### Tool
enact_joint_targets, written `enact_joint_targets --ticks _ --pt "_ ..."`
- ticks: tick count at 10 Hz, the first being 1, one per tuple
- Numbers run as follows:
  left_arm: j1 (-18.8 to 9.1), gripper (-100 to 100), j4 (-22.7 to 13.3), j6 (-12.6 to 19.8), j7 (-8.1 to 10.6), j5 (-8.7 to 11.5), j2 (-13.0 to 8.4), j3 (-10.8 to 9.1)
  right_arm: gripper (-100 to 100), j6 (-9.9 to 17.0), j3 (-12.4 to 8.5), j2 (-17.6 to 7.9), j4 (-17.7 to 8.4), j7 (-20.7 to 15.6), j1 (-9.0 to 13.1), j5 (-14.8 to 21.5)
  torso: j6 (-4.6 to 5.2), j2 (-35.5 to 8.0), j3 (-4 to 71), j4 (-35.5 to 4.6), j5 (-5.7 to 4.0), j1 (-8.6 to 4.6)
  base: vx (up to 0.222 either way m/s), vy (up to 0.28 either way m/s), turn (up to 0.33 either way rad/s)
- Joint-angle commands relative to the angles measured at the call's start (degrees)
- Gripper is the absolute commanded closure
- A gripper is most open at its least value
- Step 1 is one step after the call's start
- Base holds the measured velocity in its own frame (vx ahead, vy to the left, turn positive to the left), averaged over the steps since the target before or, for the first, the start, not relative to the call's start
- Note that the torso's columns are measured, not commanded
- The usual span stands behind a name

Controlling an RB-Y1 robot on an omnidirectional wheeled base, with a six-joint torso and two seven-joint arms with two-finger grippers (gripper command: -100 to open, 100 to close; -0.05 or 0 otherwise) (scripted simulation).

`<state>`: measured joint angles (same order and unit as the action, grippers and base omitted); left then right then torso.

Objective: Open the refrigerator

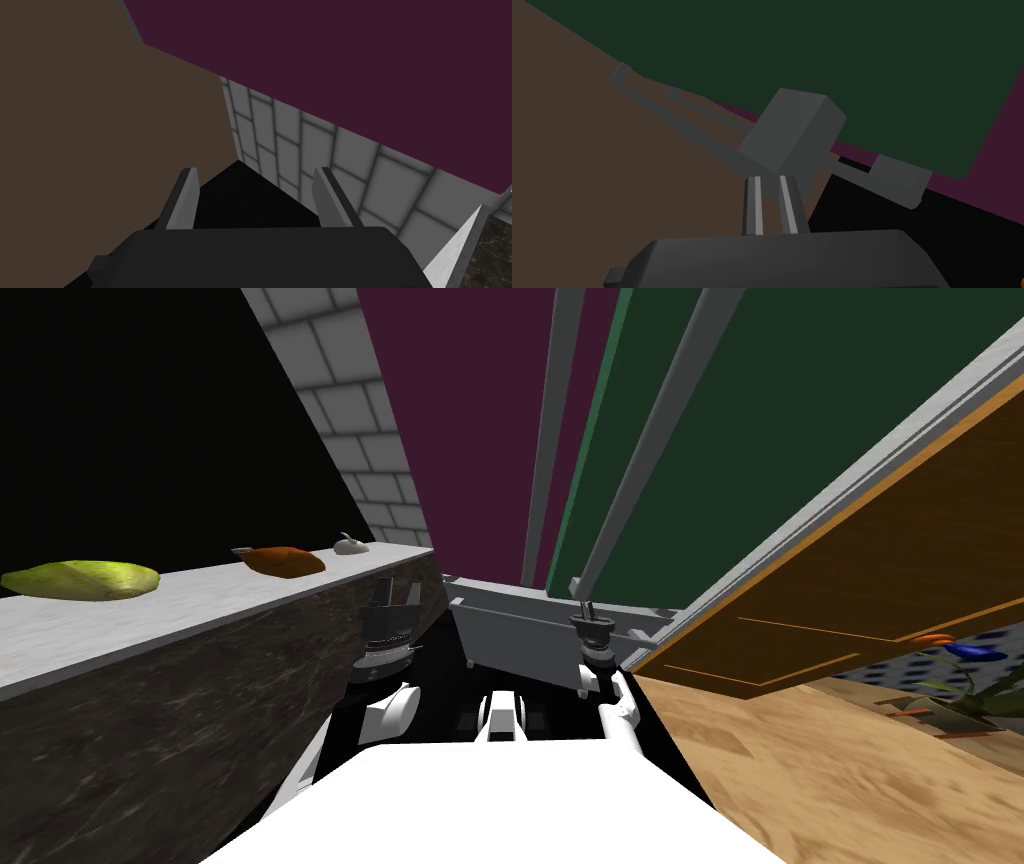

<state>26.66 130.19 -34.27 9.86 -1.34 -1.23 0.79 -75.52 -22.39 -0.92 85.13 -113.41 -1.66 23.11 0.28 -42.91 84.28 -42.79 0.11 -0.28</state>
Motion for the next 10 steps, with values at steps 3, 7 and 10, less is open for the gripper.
enact_joint_targets --ticks 3,7,10 --pt "0.0 0 0.0 0.0 0.0 0.0 0.0 0.0 100 0.2 2.8 -3.0 0.5 6.7 2.0 -0.2 -0.01 0.0 0.1 -0.2 0.16 0.14 -0.21 -0.111 0.035" --pt "0.0 0 0.0 0.0 0.0 0.0 0.0 0.0 100 -0.5 5.1 -3.6 -0.2 9.4 1.6 0.4 -0.3 0.2 0.3 -0.1 0.29 0.44 -0.135 -0.121 0.057" --pt "0.0 0 0.0 0.0 0.0 0.0 0.0 -0.01 100 -2.4 7.1 -4.6 0.0 12.6 2.4 0.0 -0.08 0.1 0.2 -0.2 0.12 0.08 -0.126 -0.187 0.064"
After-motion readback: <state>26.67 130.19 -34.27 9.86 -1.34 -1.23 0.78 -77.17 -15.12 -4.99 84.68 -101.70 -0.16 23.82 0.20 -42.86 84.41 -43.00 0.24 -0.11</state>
